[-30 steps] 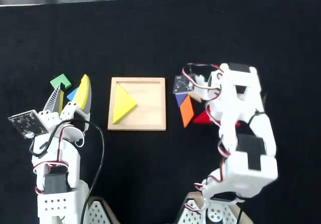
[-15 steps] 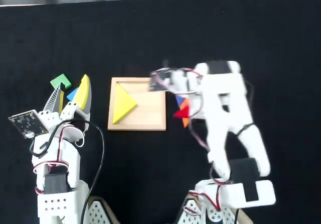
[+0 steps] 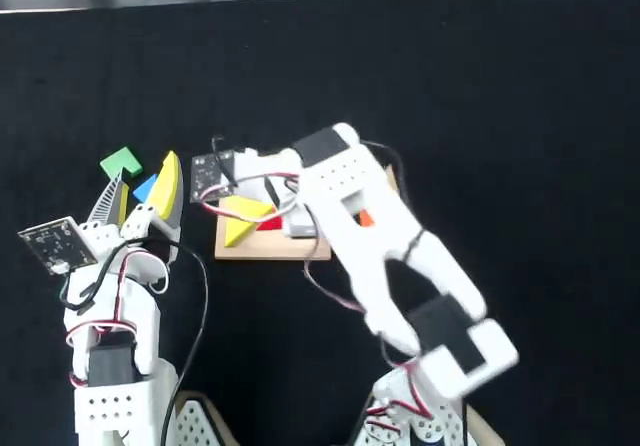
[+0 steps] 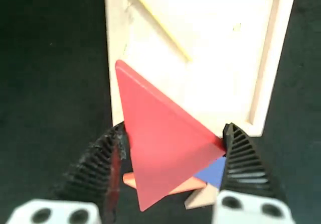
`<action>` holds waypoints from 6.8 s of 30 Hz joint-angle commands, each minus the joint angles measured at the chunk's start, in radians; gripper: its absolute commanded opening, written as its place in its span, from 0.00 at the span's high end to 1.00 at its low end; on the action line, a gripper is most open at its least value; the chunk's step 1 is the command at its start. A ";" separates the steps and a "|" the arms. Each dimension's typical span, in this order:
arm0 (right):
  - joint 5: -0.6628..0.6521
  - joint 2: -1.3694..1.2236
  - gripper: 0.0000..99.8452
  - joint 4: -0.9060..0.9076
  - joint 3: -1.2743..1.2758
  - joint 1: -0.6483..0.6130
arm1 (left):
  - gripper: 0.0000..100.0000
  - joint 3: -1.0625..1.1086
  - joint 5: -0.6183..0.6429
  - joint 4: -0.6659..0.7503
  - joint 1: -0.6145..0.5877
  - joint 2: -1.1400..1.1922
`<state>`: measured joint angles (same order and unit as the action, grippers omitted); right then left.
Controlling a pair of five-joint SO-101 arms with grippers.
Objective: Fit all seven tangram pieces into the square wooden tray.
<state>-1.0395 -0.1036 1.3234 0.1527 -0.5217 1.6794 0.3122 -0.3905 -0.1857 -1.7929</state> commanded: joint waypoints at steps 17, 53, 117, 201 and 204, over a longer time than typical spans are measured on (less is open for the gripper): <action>0.138 -0.328 0.78 -0.006 -0.309 -0.068 | 0.74 0.021 -0.008 0.000 0.010 -0.006; 0.147 -0.214 0.67 0.150 -0.407 0.018 | 0.74 0.022 -0.008 0.002 0.010 -0.006; 0.390 -0.236 0.99 -0.041 -0.189 0.089 | 0.74 0.022 -0.008 -0.002 0.012 -0.006; 0.652 0.091 0.99 -0.310 0.094 0.290 | 0.74 0.022 -0.009 0.000 0.012 -0.006; 0.760 0.101 0.99 -0.529 0.222 0.313 | 0.74 0.022 -0.009 0.000 0.012 -0.006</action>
<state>-0.3705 -0.0652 0.9889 0.2984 -0.2363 1.6794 0.3092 -0.3905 -0.1857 -1.7929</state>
